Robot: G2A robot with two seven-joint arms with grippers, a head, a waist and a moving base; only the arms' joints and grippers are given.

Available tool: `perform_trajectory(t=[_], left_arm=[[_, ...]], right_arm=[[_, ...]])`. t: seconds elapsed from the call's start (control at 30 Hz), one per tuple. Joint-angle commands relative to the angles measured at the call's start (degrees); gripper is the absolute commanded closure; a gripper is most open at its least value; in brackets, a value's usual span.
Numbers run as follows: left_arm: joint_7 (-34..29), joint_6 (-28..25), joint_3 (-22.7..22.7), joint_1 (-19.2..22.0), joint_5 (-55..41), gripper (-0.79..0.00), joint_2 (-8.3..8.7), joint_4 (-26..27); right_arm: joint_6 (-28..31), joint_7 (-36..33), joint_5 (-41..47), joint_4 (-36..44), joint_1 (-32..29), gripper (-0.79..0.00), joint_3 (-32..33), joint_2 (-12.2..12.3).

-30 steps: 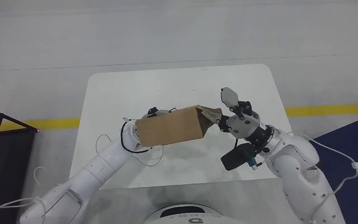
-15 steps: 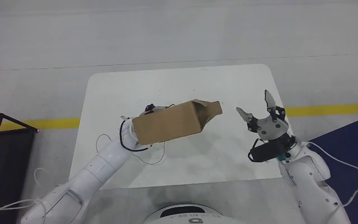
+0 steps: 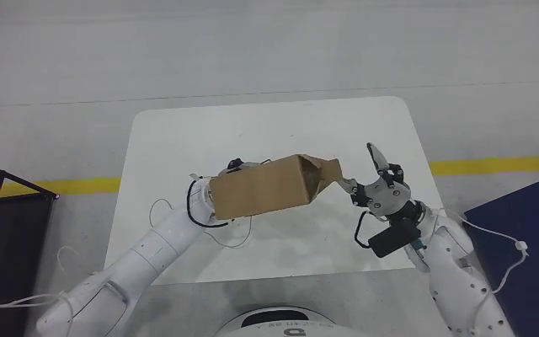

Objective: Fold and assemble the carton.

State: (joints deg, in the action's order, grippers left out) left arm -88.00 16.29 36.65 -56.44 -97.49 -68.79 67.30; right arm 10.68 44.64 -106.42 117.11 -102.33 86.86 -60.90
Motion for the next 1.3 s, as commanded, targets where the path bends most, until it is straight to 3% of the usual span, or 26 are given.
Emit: perform_trajectory(t=[0.0, 0.57, 0.87, 1.27], left_arm=[[0.0, 0.0, -0.2, 0.0, -0.07, 0.0, -0.1, -0.13], [0.0, 0.0, -1.83, 0.87, 0.14, 0.0, -0.53, -1.12], [0.0, 0.0, -2.3, 0.95, -0.17, 0.0, -0.6, -0.97], [0.0, 0.0, -2.99, 0.63, -0.04, 0.0, -0.89, -0.98]], right_arm=[[0.02, 0.32, -0.19, 0.33, -0.11, -0.542, -0.09, 0.01], [2.26, -0.16, -2.76, 1.31, 1.27, -0.566, -2.28, 0.12], [8.3, -1.3, -1.53, 0.32, 4.43, -0.591, -3.25, 0.36], [11.93, -4.5, -3.63, 0.68, 7.76, -0.61, -6.37, 0.51]])
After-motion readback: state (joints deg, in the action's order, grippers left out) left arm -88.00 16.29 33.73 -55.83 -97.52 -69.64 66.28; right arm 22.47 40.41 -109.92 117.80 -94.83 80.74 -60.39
